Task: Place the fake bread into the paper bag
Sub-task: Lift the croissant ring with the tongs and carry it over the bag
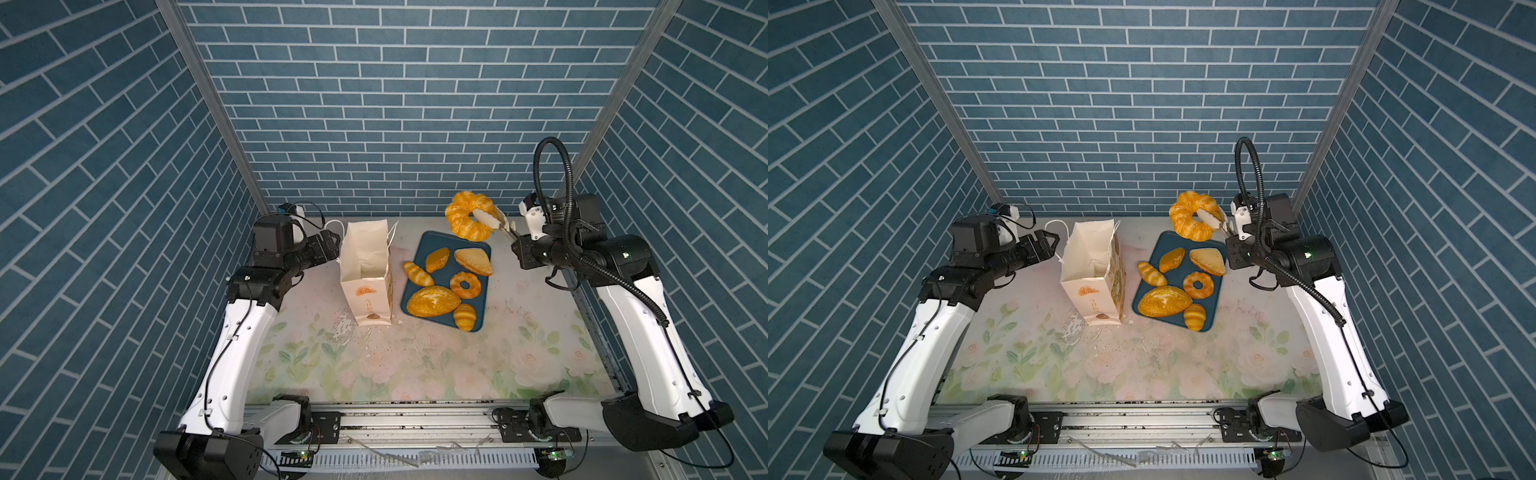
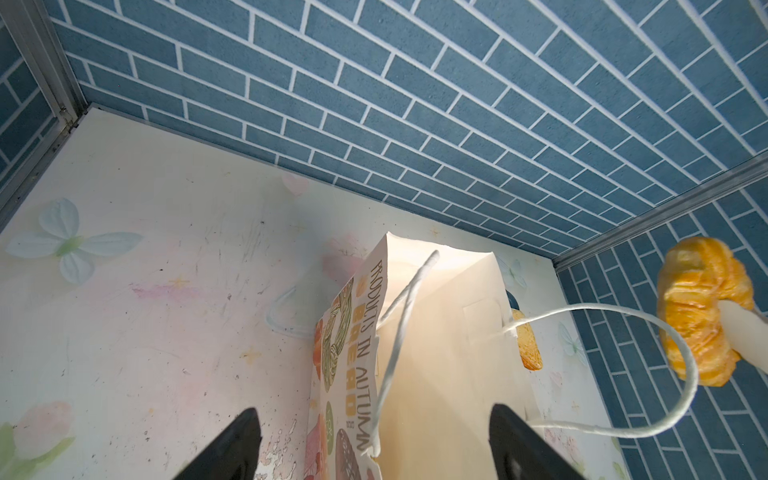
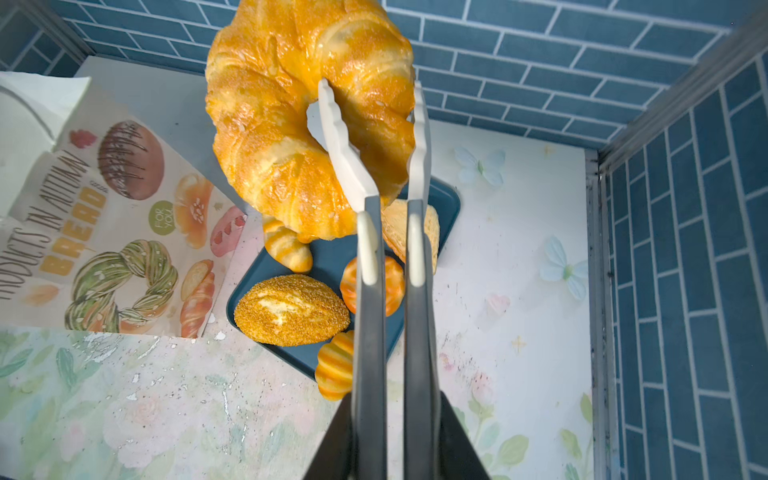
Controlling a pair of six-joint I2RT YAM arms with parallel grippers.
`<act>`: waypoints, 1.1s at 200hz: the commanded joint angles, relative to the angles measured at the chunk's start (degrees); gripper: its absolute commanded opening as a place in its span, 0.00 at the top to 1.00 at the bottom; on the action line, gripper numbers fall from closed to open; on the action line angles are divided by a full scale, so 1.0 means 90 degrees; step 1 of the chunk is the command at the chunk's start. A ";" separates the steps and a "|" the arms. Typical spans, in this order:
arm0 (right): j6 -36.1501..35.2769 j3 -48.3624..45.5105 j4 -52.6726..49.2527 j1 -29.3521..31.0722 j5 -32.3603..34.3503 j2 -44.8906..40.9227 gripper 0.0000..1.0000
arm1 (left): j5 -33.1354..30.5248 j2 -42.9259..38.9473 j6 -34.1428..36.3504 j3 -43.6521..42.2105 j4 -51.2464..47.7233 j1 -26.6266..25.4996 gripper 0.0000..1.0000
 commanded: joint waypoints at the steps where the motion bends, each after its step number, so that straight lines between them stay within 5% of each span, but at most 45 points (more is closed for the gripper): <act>1: -0.0527 0.0861 0.0620 0.0412 0.0220 0.0474 0.88 | -0.0099 0.0133 0.0019 0.0188 0.0090 -0.0121 0.12; 79: -0.1444 0.2916 0.1077 0.2155 0.0580 0.2048 0.88 | -0.1466 -0.0037 -0.0014 0.0002 0.0286 -0.0417 0.21; 122: -0.1639 0.3472 0.1067 0.2884 0.0780 0.2666 0.87 | -0.1502 -0.0014 -0.0114 -0.0087 0.0451 -0.0427 0.26; 220: -0.1063 0.2569 0.1502 0.3083 0.0171 0.2675 0.87 | -0.1136 0.0138 -0.0120 -0.0296 0.0755 -0.0427 0.46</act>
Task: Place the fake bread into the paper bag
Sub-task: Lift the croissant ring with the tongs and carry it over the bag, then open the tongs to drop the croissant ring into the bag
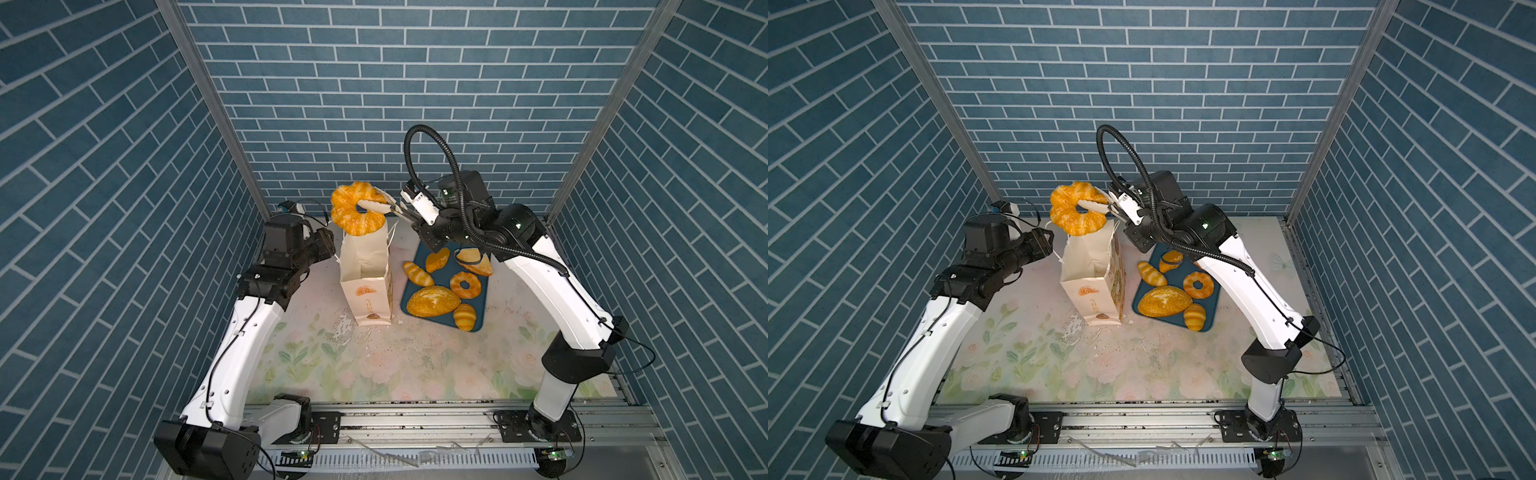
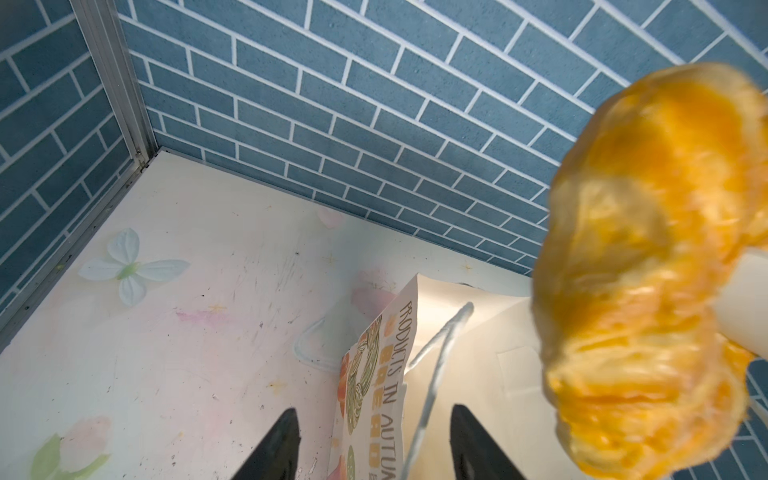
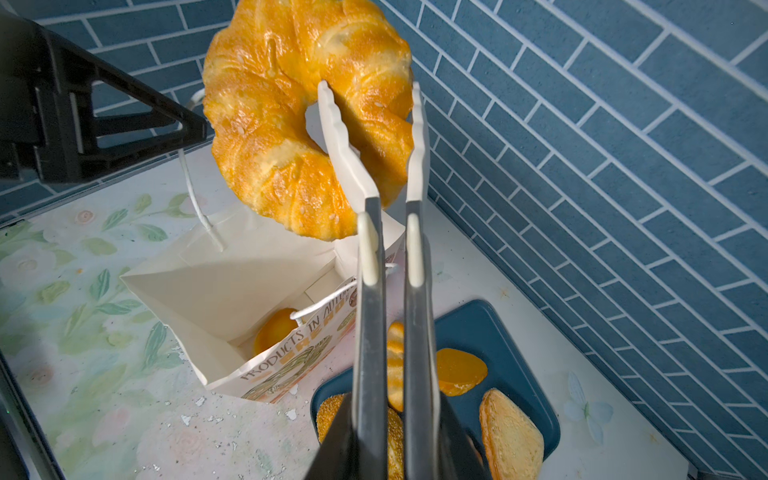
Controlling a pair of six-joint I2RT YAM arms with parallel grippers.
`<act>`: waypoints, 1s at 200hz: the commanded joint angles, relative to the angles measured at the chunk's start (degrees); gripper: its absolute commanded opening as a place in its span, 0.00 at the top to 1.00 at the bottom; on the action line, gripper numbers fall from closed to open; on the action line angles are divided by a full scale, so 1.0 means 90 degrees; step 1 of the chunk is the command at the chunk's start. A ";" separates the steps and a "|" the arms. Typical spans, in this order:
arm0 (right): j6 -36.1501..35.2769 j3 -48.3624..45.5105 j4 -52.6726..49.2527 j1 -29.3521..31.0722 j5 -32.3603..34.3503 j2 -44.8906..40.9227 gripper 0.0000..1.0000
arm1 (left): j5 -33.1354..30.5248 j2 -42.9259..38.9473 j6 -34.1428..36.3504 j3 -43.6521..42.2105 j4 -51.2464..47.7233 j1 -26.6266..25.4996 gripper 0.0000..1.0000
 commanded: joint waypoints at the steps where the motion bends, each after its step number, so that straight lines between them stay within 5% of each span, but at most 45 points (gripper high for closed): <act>1: 0.0286 -0.0370 0.0635 0.0038 -0.0189 -0.0309 0.87 | 0.0183 0.0068 0.0021 -0.0097 0.0157 -0.0027 0.47; 112: 0.0293 -0.1704 0.1057 0.0032 -0.0138 -0.0885 0.81 | 0.0498 0.0142 0.0144 -0.0043 0.0011 -0.0026 0.92; 200: 0.0110 -0.2106 0.1041 0.0030 -0.0170 -0.1080 0.64 | 0.0443 0.0016 0.0096 -0.0111 -0.0023 -0.0027 0.99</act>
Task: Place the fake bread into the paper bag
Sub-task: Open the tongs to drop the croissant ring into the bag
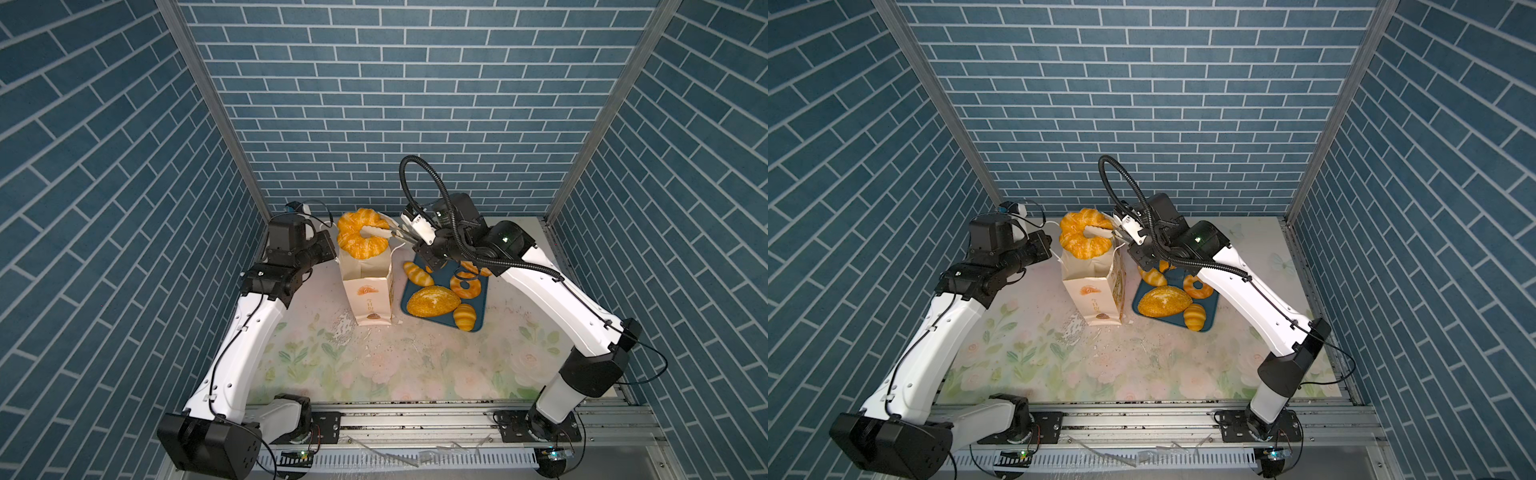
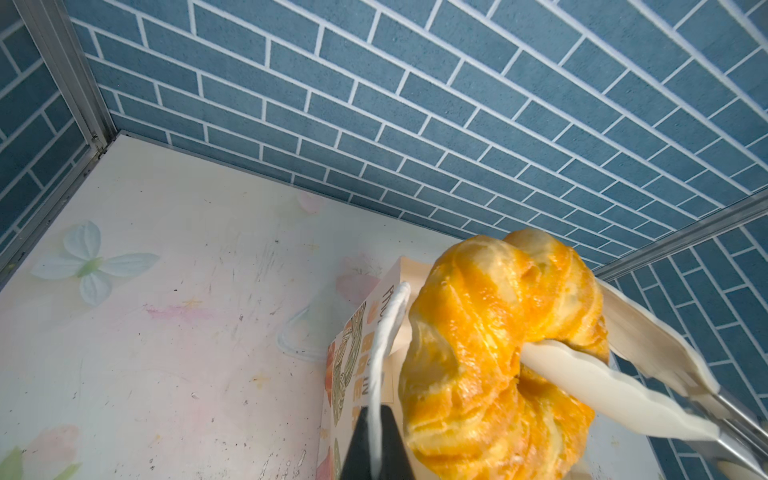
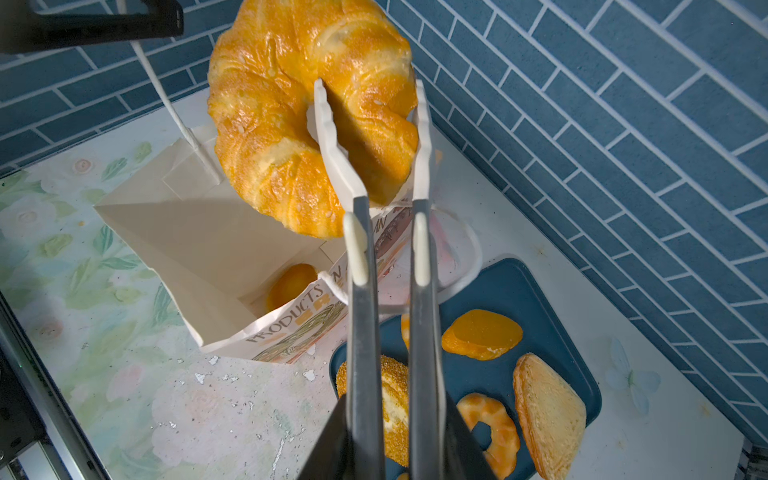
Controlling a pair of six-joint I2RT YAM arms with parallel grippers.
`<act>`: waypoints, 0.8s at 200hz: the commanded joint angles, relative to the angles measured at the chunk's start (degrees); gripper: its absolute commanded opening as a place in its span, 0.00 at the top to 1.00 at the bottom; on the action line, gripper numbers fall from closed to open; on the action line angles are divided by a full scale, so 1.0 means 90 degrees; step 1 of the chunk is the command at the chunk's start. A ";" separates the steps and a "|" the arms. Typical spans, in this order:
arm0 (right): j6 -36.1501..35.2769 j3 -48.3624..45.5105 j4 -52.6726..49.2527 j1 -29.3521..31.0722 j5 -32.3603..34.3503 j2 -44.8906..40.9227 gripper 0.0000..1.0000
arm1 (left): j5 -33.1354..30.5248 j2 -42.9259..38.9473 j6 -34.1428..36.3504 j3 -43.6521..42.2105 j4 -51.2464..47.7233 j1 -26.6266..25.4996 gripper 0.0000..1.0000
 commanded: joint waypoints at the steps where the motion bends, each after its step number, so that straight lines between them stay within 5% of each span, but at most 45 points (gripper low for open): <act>1: -0.0106 -0.0017 0.0355 0.0029 0.0002 -0.0320 0.64 | -0.0010 -0.0118 0.0006 -0.0080 -0.0052 -0.0027 0.99; 91: -0.0019 0.0342 0.0427 0.0028 0.0151 -0.0438 0.55 | 0.0071 -0.0164 -0.0062 -0.0091 -0.0081 -0.0027 1.00; 160: 0.0318 0.2070 -0.0670 -0.0564 0.0916 -0.0137 0.55 | 0.0180 -0.0346 -0.0174 -0.0313 0.0070 -0.0026 1.00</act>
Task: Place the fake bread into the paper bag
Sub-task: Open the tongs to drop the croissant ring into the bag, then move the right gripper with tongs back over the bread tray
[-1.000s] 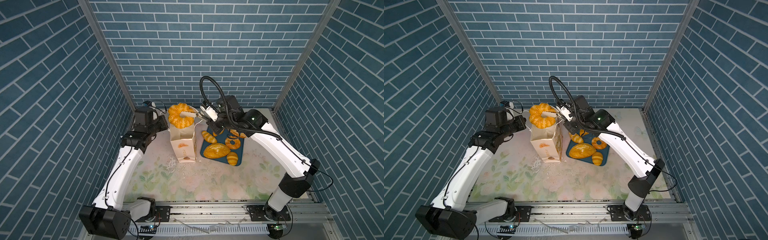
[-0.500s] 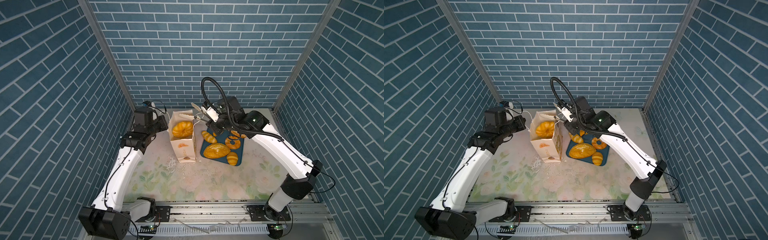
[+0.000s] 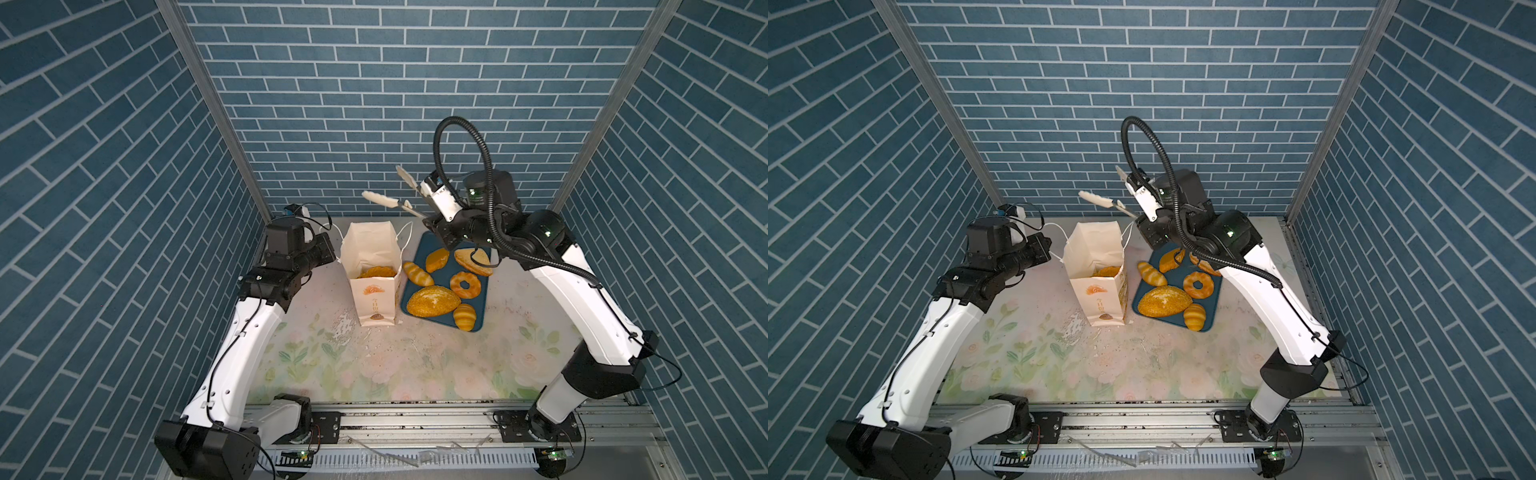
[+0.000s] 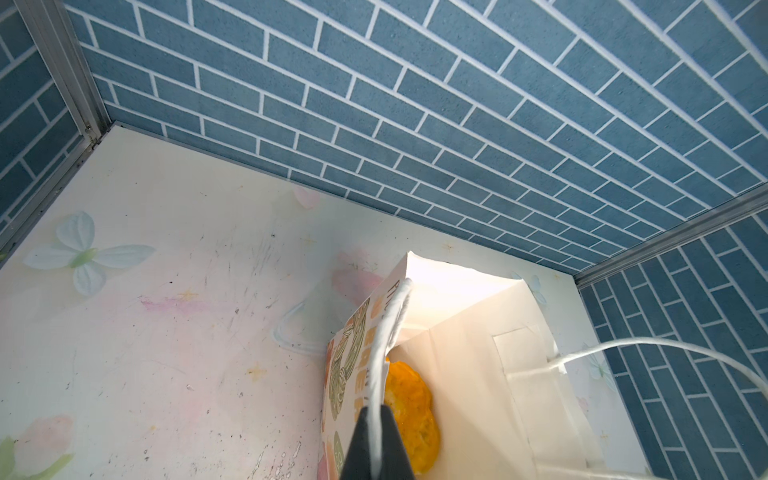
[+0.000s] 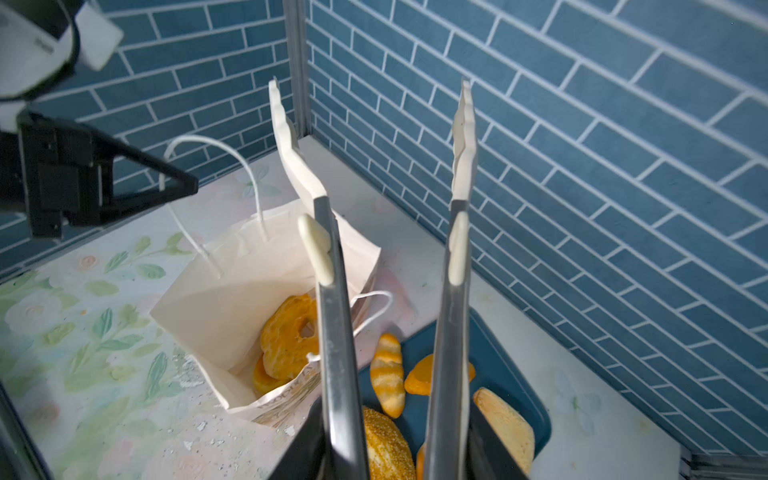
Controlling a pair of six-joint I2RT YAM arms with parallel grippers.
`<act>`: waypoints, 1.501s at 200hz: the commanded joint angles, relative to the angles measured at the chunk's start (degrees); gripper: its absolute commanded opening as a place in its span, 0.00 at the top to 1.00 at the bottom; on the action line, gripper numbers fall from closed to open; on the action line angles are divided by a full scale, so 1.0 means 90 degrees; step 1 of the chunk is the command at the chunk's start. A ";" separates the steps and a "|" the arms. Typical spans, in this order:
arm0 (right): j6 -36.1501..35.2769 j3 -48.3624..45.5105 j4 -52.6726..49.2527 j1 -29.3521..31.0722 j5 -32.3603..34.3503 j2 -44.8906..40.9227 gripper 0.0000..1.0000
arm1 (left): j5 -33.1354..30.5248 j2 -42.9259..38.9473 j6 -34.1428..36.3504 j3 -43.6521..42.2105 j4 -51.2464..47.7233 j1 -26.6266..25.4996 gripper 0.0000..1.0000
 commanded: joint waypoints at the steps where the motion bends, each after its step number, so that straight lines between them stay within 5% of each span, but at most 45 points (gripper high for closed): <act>1: 0.0269 0.0279 -0.0377 -0.0262 0.0498 -0.0039 0.55 | 0.0074 -0.0130 -0.0051 -0.0122 0.0070 -0.0022 1.00; 108: 0.1442 -0.1713 -0.1062 -0.2169 0.0217 -0.0717 0.55 | 0.0036 -0.0229 0.0134 -0.0114 -0.0101 -0.0027 0.98; 189: 0.1831 -0.3743 -0.1750 -0.2329 -0.0478 -0.1214 0.55 | 0.0103 -0.0241 0.0247 0.0035 -0.0296 -0.0026 0.88; 300: 0.2324 -0.4404 -0.3467 -0.2334 -0.1002 -0.1793 0.56 | 0.0103 -0.0194 0.0275 -0.0007 -0.0245 -0.0026 0.87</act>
